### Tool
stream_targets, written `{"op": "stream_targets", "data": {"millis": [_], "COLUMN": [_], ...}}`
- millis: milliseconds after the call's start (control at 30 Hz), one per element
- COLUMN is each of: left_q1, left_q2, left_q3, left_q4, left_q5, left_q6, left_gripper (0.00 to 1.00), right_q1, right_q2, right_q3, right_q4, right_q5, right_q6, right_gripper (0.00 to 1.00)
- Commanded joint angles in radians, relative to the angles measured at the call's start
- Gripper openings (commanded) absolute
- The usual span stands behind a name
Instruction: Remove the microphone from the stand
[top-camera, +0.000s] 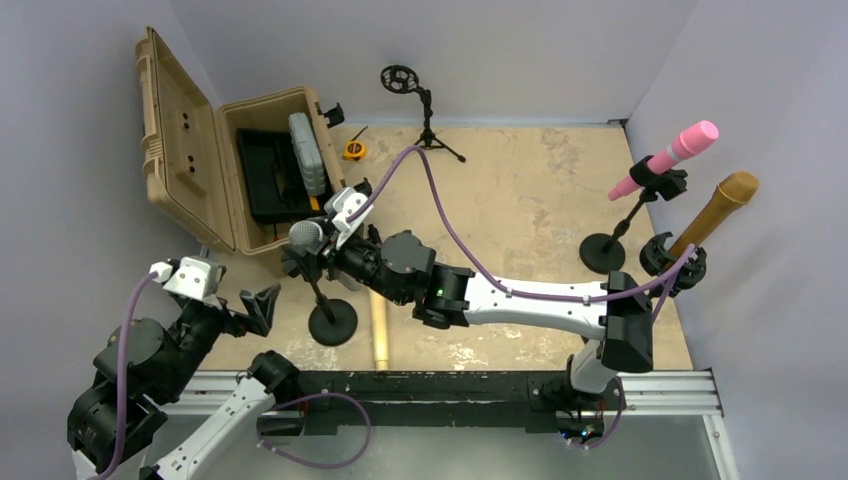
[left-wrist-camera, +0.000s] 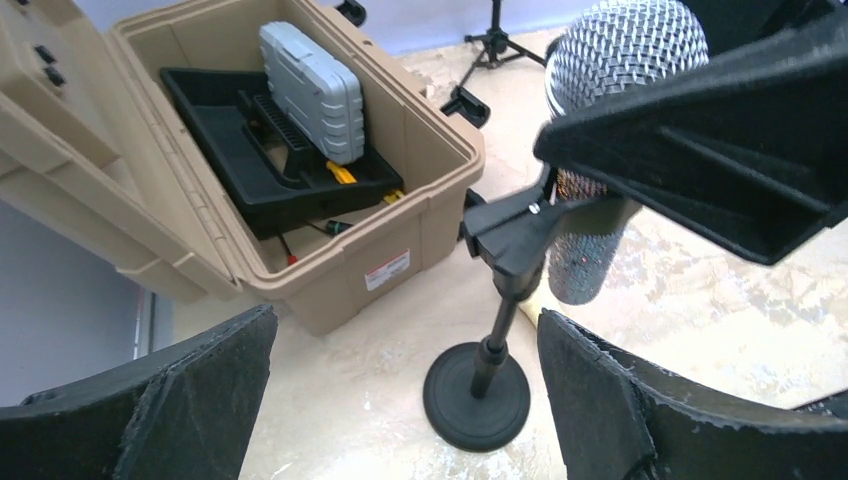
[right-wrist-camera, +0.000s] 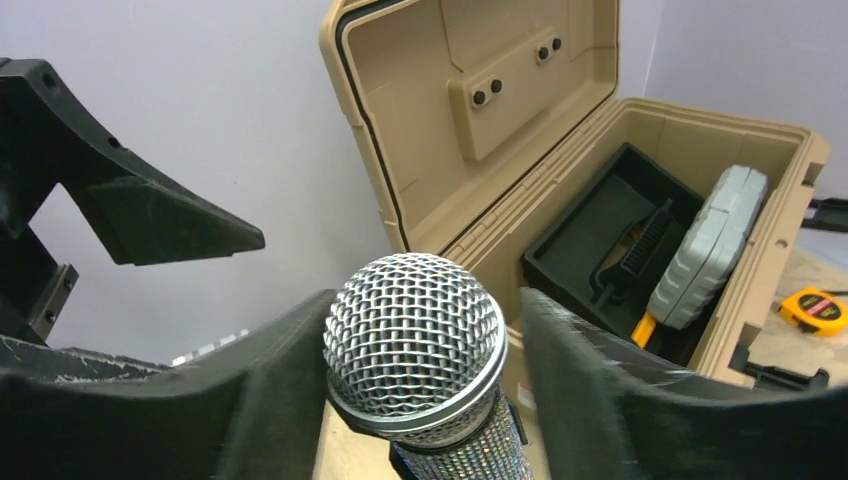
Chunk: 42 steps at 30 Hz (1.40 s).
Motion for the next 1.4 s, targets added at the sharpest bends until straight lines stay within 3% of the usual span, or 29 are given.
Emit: {"op": "stream_targets", "data": {"millis": [0,67,233,500,767,1033,1167,1367], "left_q1": [0.002,0.003,0.002,0.002,0.003,0.003,0.002,0.001], "left_q2": [-0.013,0.004,0.035,0.01,0.103,0.145,0.16,0.174], "left_q3": [-0.046,-0.059,-0.067,-0.092,-0.123,-0.172,-0.204,-0.227], "left_q4": [0.071,0.087,0.072,0.063,0.18,0.332,0.385,0.408], "left_q5": [0.11,0.241,0.29,0.389,0.404,0.322,0.321,0.326], "left_q6": [-0.036,-0.044,-0.059,0.057,0.167,0.218,0.23,0.228], "left_gripper": [1.0,1.0,1.0,0.99,0.9,0.84,0.71,0.65], "right_q1": [0.008,0.005,-0.008,-0.157,-0.232,-0.252,-0.254,-0.257], "right_q2": [-0.035,-0.051,-0.095,-0.142,-0.125,-0.108,-0.107,-0.111], "right_q3": [0.021,0.003,-0.057,-0.146,-0.152,-0.161,-0.16,-0.166], "right_q4": [0.072,0.092,0.153,0.243,0.247,0.279,0.284,0.289], "right_q5": [-0.037,-0.074,-0.201,-0.536,-0.734,-0.789,-0.798,-0.789], "right_q6": [-0.031,-0.048,-0.129,-0.121,-0.128,-0.103,-0.098,-0.091], "right_gripper": [0.48,0.3,0.0,0.0,0.0,0.0,0.0,0.0]}}
